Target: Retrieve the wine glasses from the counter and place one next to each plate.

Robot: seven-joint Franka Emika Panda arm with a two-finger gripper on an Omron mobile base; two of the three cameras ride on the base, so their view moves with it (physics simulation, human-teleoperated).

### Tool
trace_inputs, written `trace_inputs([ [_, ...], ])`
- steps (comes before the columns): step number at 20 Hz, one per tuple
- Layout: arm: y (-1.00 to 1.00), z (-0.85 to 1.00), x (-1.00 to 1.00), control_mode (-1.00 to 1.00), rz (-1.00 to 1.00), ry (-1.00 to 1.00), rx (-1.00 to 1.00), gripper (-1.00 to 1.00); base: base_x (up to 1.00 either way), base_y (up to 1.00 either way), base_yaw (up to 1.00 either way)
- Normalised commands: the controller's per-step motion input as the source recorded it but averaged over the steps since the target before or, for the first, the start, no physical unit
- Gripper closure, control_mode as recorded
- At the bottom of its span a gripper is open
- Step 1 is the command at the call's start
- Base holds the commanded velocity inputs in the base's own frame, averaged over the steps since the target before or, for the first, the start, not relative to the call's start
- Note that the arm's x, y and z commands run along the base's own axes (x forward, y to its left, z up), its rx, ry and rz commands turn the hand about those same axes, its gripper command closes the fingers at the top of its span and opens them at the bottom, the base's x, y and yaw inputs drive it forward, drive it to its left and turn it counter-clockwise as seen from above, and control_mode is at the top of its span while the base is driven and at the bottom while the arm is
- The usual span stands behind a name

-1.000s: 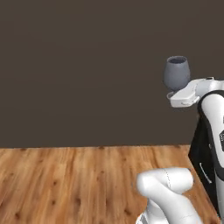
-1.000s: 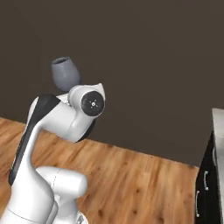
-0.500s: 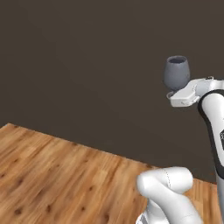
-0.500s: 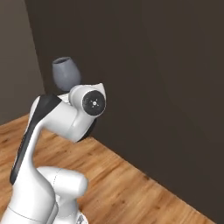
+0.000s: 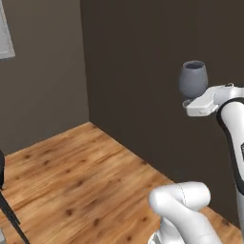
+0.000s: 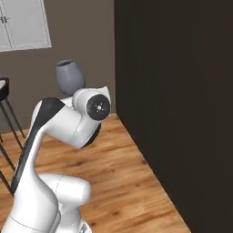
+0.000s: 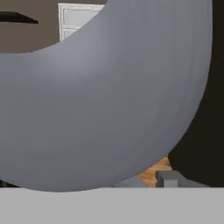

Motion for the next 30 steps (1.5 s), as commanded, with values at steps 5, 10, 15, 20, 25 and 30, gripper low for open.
trace_inputs([
  [5, 0.00, 0.00, 0.00, 1.00, 0.00, 0.00, 0.00, 1.00, 1.00, -0.09, 0.69],
  [10, 0.00, 0.00, 0.00, 1.00, 0.00, 0.00, 0.00, 1.00, 1.00, -0.34, 0.63],
  [15, 0.00, 0.00, 0.00, 1.00, 0.00, 0.00, 0.00, 1.00, 0.99, -0.54, 0.55],
  [20, 0.00, 0.00, 0.00, 1.00, 0.00, 0.00, 0.00, 1.00, 0.95, -0.64, 0.52],
  [25, 0.00, 0.00, 0.00, 1.00, 0.00, 0.00, 0.00, 1.00, 0.87, -0.67, 0.51],
  [30, 0.00, 0.00, 0.00, 1.00, 0.00, 0.00, 0.00, 1.00, 0.64, -0.67, 0.55],
])
